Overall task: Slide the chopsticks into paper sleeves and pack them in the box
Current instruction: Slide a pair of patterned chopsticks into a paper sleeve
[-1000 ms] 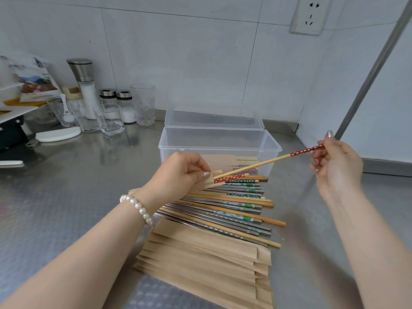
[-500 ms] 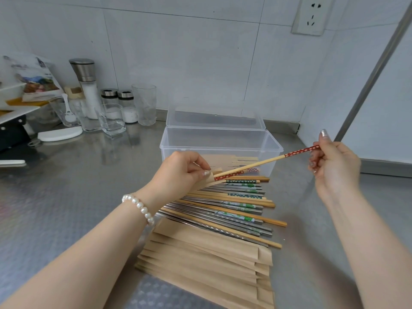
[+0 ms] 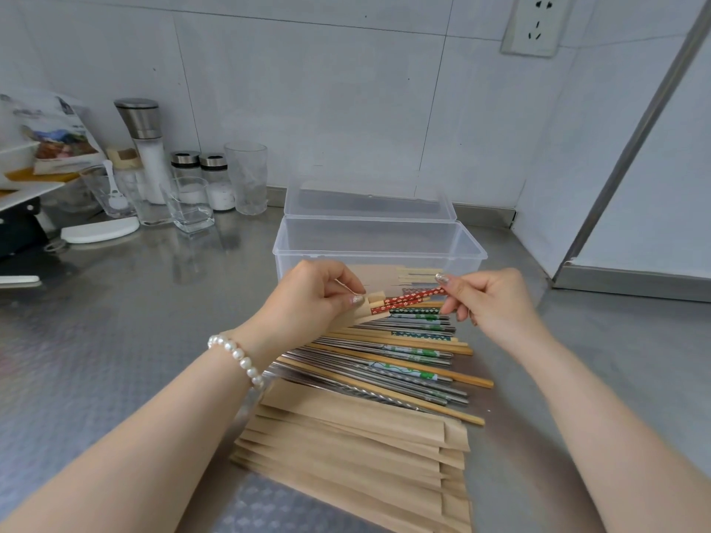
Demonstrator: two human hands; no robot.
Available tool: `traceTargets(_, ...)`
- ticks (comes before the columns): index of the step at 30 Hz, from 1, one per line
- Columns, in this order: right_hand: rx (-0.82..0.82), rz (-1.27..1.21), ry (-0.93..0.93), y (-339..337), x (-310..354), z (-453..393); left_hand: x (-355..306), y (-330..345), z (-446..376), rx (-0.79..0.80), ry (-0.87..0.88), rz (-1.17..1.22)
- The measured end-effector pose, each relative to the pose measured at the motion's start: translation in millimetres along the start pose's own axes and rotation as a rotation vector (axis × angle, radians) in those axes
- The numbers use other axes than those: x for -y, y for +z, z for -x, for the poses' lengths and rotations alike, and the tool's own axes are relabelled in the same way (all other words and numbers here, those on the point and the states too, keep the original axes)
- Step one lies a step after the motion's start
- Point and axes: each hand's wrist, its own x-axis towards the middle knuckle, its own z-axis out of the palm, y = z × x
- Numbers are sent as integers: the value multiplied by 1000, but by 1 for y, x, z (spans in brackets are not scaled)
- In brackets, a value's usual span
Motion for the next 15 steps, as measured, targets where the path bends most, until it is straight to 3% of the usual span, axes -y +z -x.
traceTargets(15, 209, -33, 74, 8, 5, 6, -2, 2, 2, 53, 24, 42)
